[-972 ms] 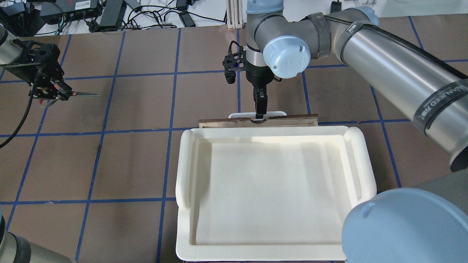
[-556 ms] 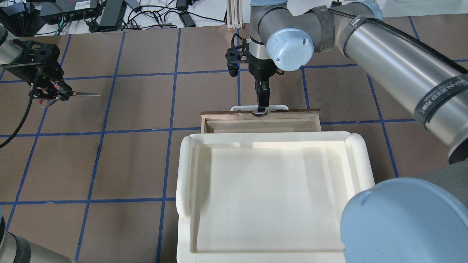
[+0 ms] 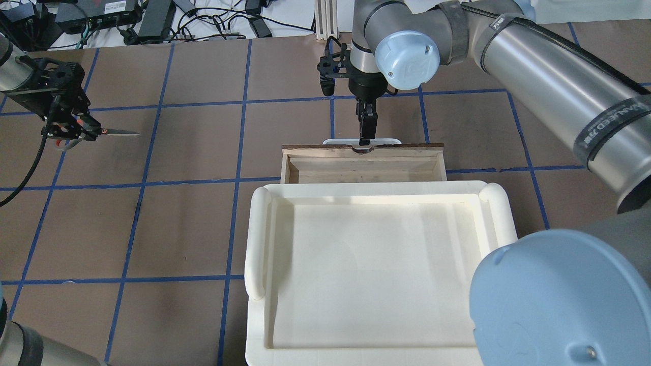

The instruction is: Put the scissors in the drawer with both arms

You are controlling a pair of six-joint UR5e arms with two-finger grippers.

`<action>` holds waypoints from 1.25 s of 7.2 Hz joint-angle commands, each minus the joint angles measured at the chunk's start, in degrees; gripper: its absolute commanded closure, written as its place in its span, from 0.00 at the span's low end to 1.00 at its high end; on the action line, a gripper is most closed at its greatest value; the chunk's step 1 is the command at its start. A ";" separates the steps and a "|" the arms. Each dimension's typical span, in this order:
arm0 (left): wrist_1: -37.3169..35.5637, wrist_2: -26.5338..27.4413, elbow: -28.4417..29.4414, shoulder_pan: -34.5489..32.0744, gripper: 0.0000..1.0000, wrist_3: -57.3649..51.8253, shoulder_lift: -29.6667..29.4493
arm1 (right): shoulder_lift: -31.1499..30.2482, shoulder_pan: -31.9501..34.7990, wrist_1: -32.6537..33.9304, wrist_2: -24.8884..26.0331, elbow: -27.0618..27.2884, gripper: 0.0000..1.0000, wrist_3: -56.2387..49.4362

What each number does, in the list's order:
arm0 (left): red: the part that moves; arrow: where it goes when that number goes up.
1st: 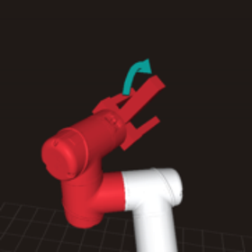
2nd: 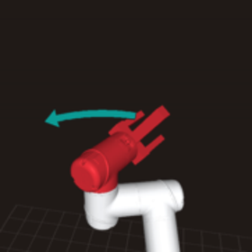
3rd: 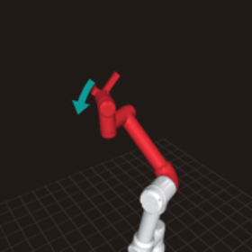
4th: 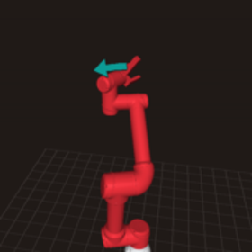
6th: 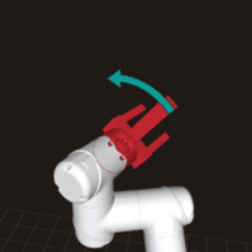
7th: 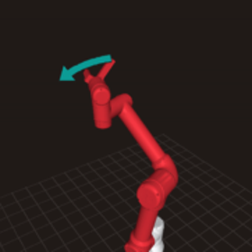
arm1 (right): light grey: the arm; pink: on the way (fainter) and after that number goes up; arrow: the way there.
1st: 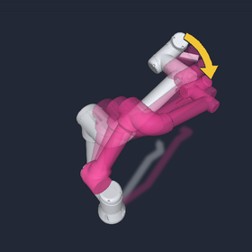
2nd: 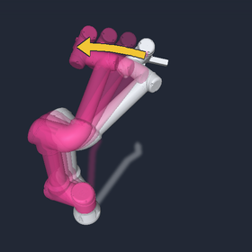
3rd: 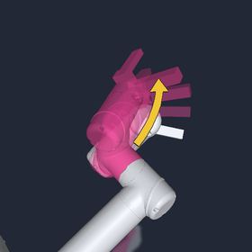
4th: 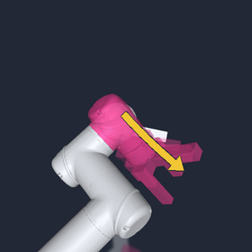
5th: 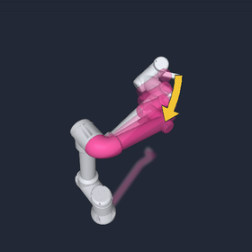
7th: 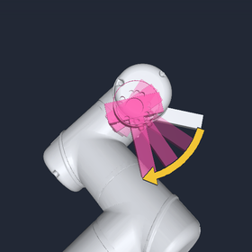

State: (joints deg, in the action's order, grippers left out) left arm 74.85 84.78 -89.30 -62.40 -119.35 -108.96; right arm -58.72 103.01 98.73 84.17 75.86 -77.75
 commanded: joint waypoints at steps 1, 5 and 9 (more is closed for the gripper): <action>-0.06 -0.06 0.00 0.00 1.00 0.00 -0.11 | 0.54 -0.18 0.24 -0.05 -1.67 0.00 -0.12; 0.03 -0.32 -0.09 0.00 1.00 0.00 -0.20 | 1.86 -0.97 0.76 -0.05 -2.91 0.00 -0.21; 0.03 -0.14 -0.09 -0.17 1.00 0.09 -0.11 | 2.91 -1.06 1.20 -0.23 -4.58 0.00 -0.21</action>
State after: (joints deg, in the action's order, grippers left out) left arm 74.88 84.61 -89.38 -62.54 -119.27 -109.04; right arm -56.09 101.98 99.84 83.95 71.56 -77.93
